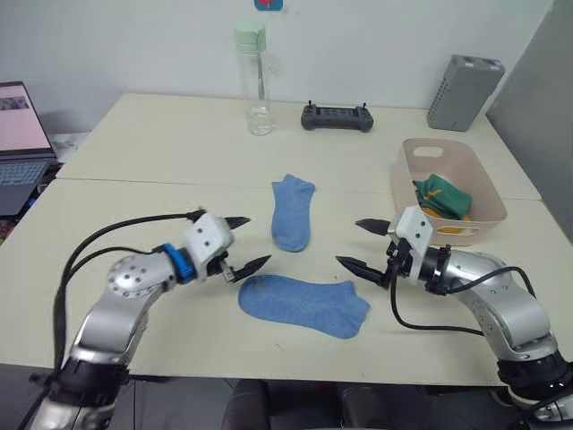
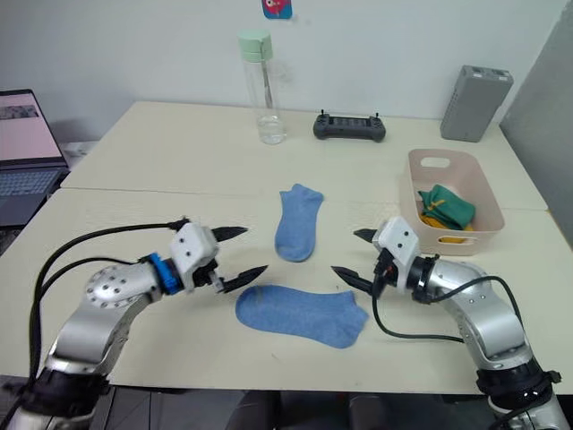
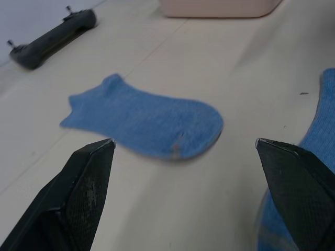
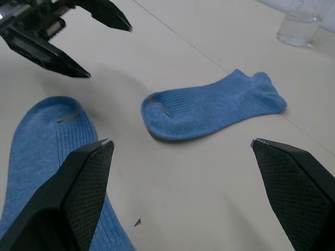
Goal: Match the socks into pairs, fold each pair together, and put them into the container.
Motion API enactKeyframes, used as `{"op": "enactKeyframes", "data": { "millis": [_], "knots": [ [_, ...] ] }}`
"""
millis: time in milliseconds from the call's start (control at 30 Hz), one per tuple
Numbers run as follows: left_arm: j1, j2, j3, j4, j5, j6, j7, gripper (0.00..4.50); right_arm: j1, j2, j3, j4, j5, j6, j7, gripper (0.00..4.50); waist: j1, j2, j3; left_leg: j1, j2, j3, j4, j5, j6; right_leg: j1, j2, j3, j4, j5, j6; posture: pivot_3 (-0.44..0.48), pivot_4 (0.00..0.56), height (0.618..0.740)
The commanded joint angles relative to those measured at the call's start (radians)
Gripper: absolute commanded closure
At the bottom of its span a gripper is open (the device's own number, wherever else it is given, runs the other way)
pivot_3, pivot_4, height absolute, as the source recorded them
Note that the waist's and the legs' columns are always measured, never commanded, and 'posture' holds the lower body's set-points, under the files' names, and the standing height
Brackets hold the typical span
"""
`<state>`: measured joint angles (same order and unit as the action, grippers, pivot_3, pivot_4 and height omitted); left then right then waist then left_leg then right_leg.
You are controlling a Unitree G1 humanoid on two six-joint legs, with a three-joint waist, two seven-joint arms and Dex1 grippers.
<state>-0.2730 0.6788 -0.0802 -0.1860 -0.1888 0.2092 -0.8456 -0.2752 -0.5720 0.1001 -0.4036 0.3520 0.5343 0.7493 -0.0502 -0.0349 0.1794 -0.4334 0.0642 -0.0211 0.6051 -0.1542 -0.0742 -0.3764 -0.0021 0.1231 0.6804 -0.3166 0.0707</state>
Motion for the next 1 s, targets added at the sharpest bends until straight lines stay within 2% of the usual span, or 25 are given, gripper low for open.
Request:
{"op": "enactKeyframes", "data": {
  "millis": [33,333,533,800,1000],
  "knots": [
    [-0.073,-0.027,-0.086,0.078,0.089,-0.034,-0.004,0.02,-0.009,-0.005,-0.005,-0.027,-0.008,0.000,-0.011,0.00,-0.003,0.000,0.000,0.000,0.000,0.000,-0.001,0.000,0.000,0.000,0.000,0.000,0.000,0.002,0.003,0.000,0.150,0.740],
    [-0.193,-0.115,-0.174,0.328,0.187,-0.125,0.003,0.02,0.003,-0.004,0.000,-0.069,-0.019,0.022,-0.031,0.00,-0.003,0.000,0.000,-0.001,0.000,-0.001,-0.004,0.000,0.000,-0.002,0.001,-0.001,0.000,0.002,0.003,0.000,0.150,0.740],
    [-0.253,-0.168,-0.173,0.437,0.208,-0.180,0.019,1.83,0.003,-0.012,-0.009,-0.082,-0.018,0.033,-0.042,0.00,-0.001,0.000,0.000,-0.001,0.000,-0.001,-0.003,0.000,0.000,-0.002,0.001,-0.001,0.000,0.002,0.004,0.000,0.150,0.740],
    [-0.249,-0.185,-0.141,0.450,0.191,-0.180,0.022,4.38,0.001,-0.005,-0.008,-0.077,-0.019,0.032,-0.050,0.00,-0.003,0.000,0.000,-0.001,0.000,-0.002,-0.003,0.000,0.000,-0.002,0.002,-0.001,0.001,0.002,0.004,0.000,0.150,0.740],
    [-0.220,-0.181,-0.069,0.349,0.095,-0.064,-0.008,4.48,-0.003,-0.005,-0.004,-0.067,-0.019,0.025,-0.046,0.00,-0.004,0.000,0.000,-0.001,0.000,-0.002,-0.003,0.000,0.000,-0.002,0.002,-0.001,0.001,0.002,0.004,0.000,0.150,0.740]
  ]
}}
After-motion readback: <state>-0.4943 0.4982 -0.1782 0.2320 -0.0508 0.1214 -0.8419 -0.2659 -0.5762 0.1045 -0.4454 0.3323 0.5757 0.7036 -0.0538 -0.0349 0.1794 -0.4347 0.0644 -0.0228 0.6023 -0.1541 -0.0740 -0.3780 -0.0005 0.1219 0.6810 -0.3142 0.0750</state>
